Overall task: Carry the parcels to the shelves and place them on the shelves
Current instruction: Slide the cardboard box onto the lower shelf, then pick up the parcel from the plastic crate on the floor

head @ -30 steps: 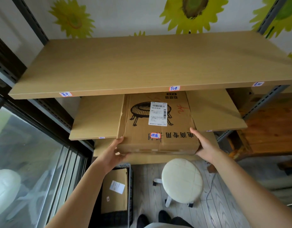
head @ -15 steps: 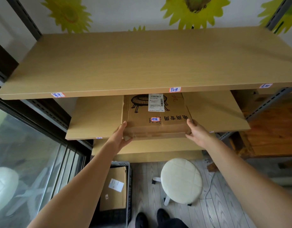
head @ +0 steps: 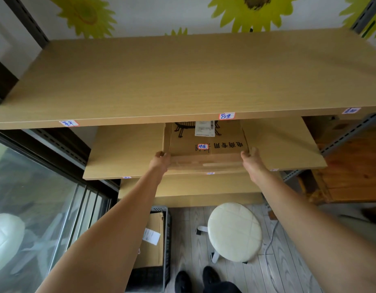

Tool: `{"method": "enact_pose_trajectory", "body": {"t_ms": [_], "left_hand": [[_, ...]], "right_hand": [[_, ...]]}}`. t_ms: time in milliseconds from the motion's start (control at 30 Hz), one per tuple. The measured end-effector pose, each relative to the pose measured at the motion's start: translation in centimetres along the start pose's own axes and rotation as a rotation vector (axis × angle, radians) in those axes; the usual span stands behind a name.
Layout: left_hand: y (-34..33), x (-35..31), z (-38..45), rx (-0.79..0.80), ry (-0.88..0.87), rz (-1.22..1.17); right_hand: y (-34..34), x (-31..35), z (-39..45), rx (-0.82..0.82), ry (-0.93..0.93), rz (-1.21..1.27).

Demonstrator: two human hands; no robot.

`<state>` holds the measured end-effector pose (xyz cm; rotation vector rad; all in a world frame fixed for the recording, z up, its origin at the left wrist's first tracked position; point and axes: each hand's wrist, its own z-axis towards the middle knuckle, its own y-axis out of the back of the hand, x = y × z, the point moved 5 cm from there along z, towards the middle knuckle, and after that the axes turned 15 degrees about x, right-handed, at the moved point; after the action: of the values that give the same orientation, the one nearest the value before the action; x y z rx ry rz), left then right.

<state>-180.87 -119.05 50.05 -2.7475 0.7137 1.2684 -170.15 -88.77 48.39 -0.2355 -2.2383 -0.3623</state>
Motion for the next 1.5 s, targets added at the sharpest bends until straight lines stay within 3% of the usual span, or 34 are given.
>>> {"method": "enact_pose_trajectory", "body": {"t_ms": [133, 433, 700, 1100, 1267, 1500], "left_hand": [[-1.5, 1.0, -1.0, 0.088, 0.0, -0.072], [-0.2, 1.4, -1.8, 0.056, 0.032, -0.064], [1.7, 6.2, -4.0, 0.009, 0.103, -0.049], [11.4, 21.2, -10.8, -0.114, 0.261, -0.137], [16.8, 27.2, -11.5, -0.107, 0.333, -0.083], [24.2, 34.7, -9.1, 0.035, 0.437, 0.119]], "right_hand": [[-0.5, -0.9, -0.1, 0.0, -0.009, -0.084], [0.1, -1.9, -0.2, 0.018, -0.073, -0.123], [-4.1, -6.1, -2.1, 0.106, -0.264, -0.136], [-20.2, -11.8, -6.6, 0.457, -0.348, -0.292], [-27.0, -13.5, -8.4, 0.464, -0.384, -0.338], [-38.4, -17.6, -8.6, 0.447, -0.442, -0.331]]}}
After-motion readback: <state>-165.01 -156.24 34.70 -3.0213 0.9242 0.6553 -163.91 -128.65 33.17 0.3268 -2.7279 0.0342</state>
